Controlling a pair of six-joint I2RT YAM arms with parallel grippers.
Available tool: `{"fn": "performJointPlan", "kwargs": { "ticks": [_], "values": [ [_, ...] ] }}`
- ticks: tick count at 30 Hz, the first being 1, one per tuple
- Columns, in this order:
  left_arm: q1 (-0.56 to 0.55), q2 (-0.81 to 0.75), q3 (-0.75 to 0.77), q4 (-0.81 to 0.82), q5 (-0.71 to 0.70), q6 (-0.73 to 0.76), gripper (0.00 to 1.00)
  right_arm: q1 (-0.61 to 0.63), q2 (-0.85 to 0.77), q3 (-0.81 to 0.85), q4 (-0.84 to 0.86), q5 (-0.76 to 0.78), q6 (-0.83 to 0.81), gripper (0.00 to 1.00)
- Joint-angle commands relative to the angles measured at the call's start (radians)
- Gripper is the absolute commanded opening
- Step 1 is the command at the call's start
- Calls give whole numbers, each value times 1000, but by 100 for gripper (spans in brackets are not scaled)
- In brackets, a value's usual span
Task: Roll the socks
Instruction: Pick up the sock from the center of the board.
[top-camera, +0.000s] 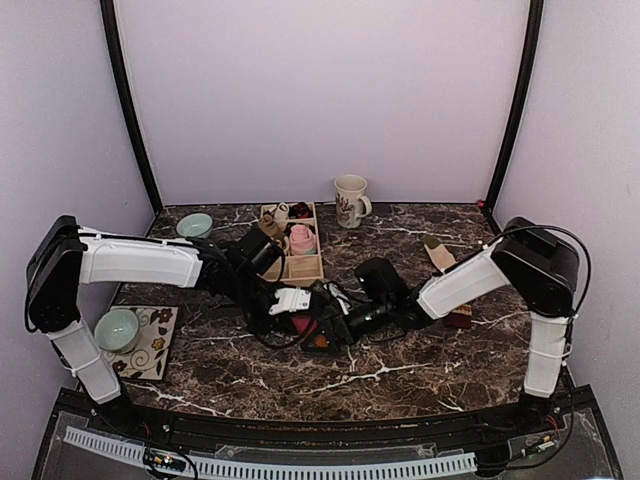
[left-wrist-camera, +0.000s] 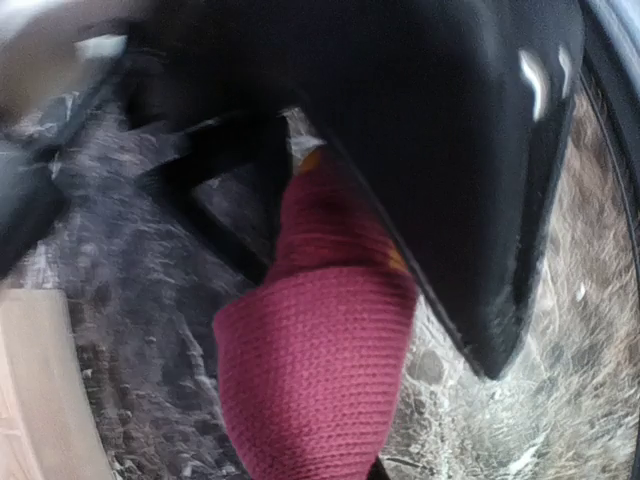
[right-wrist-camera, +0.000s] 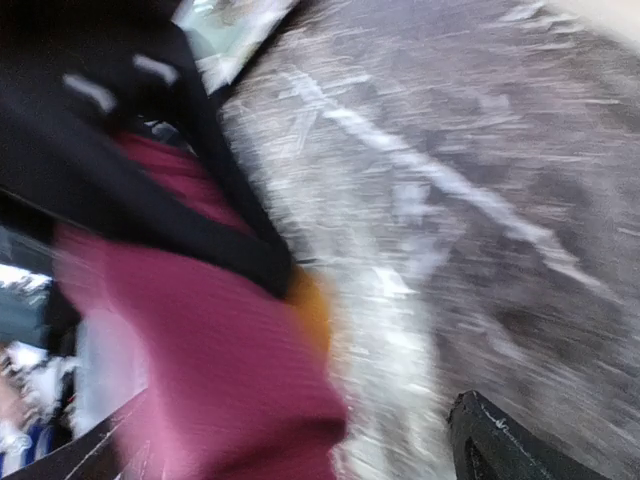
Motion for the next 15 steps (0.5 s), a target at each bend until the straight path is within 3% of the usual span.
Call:
{"fn": "performJointPlan", "kwargs": {
  "ticks": [1, 5, 8, 11, 15],
  "values": [
    [99, -1, 155, -233, 282, -156, 0, -5, -142, -11, -293, 336, -196, 100],
    [170, -2, 231, -323, 416, -207, 0, -3, -334, -20, -343, 658, -254, 100],
    [188, -22, 259, -357, 485, -225, 0, -1, -546, -112, -211, 840, -238, 100],
    [203, -47, 261, -350, 524, -262, 0, -7, -634, -195, -57, 935, -93, 100],
    [221, -68, 264, -336, 536, -294, 0, -15, -607, -106, -143, 887, -6, 100]
  ]
}}
